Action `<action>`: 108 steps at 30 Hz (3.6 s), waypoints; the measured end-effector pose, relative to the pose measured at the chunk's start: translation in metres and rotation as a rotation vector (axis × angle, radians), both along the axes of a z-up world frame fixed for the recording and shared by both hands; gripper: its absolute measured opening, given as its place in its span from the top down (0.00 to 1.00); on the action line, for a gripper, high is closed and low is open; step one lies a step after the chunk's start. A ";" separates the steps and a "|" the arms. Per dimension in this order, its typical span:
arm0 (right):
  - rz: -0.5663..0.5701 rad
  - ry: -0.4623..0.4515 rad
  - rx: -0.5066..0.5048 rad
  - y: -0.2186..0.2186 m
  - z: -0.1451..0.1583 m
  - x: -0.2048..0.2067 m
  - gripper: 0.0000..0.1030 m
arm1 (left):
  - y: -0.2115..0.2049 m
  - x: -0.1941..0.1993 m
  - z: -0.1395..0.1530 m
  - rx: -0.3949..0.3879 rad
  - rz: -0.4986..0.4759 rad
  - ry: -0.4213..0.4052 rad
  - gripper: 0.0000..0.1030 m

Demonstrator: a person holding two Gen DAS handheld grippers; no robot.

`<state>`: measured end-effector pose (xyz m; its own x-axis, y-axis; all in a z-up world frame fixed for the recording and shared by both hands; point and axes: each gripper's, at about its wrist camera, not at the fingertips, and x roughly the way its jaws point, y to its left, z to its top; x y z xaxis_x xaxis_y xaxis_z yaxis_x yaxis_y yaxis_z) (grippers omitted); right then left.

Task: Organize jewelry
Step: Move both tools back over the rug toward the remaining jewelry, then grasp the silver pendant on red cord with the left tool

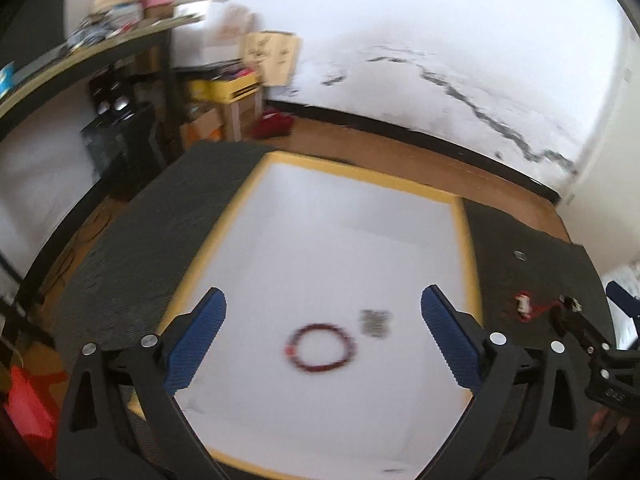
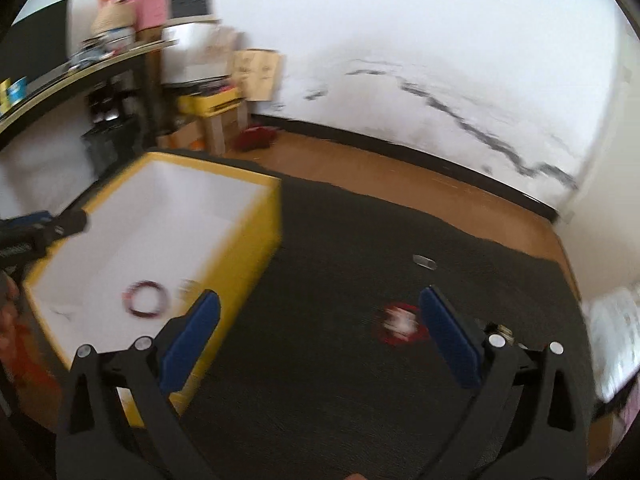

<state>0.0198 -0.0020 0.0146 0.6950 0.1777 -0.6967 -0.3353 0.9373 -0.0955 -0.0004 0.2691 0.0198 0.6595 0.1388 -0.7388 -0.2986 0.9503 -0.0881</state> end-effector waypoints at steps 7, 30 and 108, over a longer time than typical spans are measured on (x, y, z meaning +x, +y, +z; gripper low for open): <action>-0.184 0.081 0.027 -0.107 -0.018 0.014 0.06 | -0.105 0.036 0.004 0.035 -0.181 -0.012 0.07; -0.333 0.230 0.005 -0.284 -0.090 0.051 0.06 | -0.268 0.108 -0.055 0.074 -0.377 0.066 0.07; -0.351 0.232 0.185 -0.332 -0.097 0.103 0.92 | -0.306 0.157 -0.153 0.092 -0.378 0.174 0.74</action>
<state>0.1225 -0.3337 -0.0822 0.5650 0.0953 -0.8196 0.0131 0.9922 0.1243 0.1564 -0.0371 -0.1333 0.5435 -0.0183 -0.8392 0.0691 0.9973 0.0230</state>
